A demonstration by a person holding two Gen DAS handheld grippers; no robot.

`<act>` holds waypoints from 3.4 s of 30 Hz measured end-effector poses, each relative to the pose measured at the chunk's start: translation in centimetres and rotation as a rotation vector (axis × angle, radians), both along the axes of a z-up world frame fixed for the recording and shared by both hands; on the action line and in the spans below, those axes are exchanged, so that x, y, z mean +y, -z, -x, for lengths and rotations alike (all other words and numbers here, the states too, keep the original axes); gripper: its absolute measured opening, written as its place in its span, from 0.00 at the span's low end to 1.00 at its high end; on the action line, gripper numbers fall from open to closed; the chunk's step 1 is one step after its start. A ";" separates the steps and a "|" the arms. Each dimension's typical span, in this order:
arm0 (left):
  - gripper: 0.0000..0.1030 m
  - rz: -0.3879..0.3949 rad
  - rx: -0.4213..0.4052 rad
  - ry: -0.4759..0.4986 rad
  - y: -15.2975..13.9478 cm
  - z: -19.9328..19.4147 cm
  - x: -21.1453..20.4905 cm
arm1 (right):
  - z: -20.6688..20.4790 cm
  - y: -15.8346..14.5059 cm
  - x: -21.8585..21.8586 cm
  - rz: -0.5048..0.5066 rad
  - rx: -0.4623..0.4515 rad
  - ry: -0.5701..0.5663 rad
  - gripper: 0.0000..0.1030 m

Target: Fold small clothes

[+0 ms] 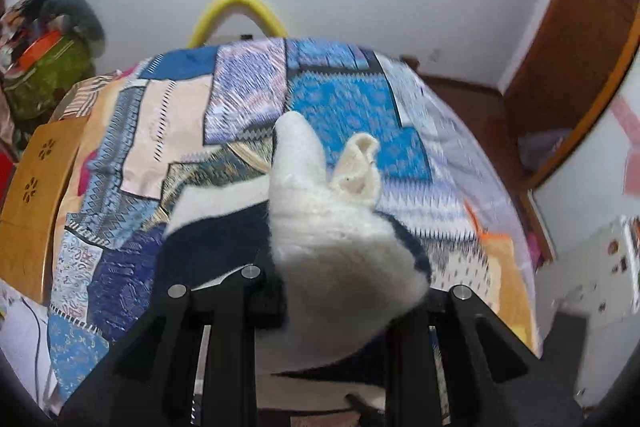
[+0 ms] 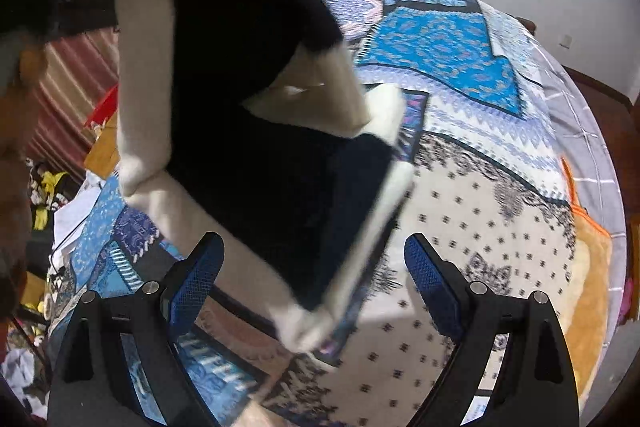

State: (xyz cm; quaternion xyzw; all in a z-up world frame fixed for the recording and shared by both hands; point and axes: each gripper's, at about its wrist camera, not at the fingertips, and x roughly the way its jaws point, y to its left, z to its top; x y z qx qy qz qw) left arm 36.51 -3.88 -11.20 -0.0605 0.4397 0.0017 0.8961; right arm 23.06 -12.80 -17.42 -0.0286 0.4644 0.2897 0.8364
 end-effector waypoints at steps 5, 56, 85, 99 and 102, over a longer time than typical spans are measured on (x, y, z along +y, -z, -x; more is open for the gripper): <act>0.22 -0.035 0.047 0.061 1.7 1.5 -1.2 | -0.4 0.5 -1.4 0.012 0.020 0.034 0.88; 0.83 -0.005 0.208 0.046 11.4 8.8 12.0 | -4.9 -1.0 2.3 -0.124 0.209 0.163 0.85; 0.91 0.057 0.235 0.007 12.9 9.2 12.7 | -1.7 -4.1 3.3 -0.059 0.010 0.046 0.27; 0.91 -0.052 0.205 0.011 11.0 11.7 13.3 | 1.0 -1.5 0.3 -0.005 0.047 0.040 0.42; 0.91 -0.059 0.179 0.008 9.8 12.5 13.8 | 1.1 -1.5 -0.6 -0.014 0.059 0.060 0.47</act>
